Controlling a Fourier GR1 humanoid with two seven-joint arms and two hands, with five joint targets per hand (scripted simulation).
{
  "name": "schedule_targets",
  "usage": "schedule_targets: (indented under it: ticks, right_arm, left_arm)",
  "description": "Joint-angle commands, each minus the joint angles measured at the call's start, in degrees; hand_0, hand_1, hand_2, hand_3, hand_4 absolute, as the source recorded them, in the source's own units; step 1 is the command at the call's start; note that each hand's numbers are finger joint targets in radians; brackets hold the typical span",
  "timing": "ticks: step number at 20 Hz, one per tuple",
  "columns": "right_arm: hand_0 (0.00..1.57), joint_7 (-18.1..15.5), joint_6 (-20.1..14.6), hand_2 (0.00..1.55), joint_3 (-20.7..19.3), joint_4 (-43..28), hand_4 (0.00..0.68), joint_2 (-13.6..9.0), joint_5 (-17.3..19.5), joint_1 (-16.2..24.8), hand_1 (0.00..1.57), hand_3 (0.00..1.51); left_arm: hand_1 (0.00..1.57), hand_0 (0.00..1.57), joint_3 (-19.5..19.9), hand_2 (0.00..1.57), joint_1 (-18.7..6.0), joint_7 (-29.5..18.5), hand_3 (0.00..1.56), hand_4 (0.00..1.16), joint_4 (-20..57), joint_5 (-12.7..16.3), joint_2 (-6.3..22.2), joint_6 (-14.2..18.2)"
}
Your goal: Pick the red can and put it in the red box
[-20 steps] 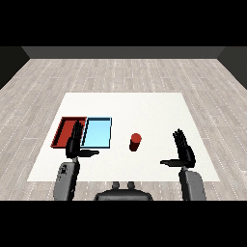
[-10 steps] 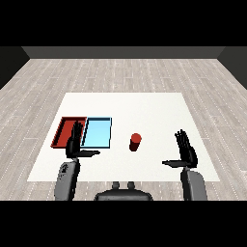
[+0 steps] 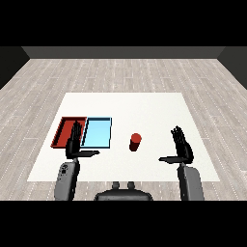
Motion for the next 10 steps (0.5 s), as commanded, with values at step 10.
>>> schedule_targets:
  ticks: [10]
  right_arm:
    - [0.00,5.5,-4.4,0.00,3.0,8.3,0.000,4.2,0.2,-11.1,0.00,0.00]
  left_arm:
    - [0.00,0.00,3.1,0.00,-0.5,-1.3,0.00,0.00,1.8,3.2,2.3,-3.4]
